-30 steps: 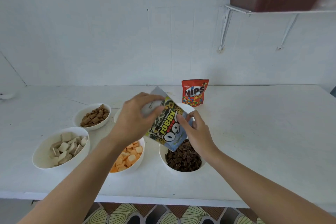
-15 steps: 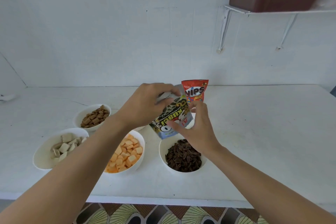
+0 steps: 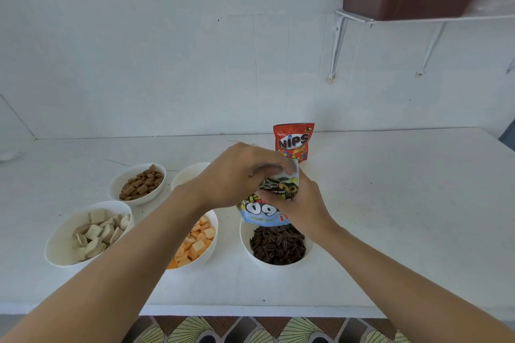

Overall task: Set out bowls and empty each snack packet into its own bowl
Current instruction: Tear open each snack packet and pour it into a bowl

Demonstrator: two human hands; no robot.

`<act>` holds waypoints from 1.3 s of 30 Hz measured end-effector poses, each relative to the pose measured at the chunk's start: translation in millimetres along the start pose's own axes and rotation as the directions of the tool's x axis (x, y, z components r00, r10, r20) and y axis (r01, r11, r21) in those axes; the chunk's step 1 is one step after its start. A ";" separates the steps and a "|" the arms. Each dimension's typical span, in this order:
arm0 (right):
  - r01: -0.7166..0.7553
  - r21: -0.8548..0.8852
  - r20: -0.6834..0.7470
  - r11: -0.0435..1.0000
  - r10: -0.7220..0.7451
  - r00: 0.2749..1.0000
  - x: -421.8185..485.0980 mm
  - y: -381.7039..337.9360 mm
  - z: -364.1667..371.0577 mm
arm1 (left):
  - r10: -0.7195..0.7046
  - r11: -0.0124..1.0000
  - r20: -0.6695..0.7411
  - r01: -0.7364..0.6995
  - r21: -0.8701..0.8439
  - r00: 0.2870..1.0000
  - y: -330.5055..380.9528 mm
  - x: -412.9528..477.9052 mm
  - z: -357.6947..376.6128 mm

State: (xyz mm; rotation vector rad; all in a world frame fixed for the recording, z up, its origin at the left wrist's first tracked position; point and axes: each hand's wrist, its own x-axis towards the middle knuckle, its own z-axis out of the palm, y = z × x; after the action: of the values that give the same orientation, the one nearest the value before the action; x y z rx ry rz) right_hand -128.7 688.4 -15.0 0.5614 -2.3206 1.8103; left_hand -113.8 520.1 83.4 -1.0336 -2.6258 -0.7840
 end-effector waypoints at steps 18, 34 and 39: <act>-0.198 0.084 0.220 0.977 0.175 0.960 9.4 14.5 -15.3 | 0.009 1.000 -0.259 -0.005 0.016 0.966 -2.5 -5.7 -15.5; -0.401 0.344 0.091 0.849 0.395 0.914 -9.2 17.2 -32.1 | -0.577 0.780 -0.384 0.348 -0.520 0.721 -37.2 -27.4 21.8; -0.494 0.471 0.099 0.731 0.512 0.853 -12.5 16.3 -25.6 | -0.781 0.589 -0.397 0.356 -0.725 0.482 -36.2 -27.4 41.6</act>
State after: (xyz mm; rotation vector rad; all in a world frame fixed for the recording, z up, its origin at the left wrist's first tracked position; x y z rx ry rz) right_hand -126.2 718.7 -27.3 -0.0975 -2.1174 2.6536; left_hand -118.6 505.2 23.8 0.2638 -2.0195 -1.7666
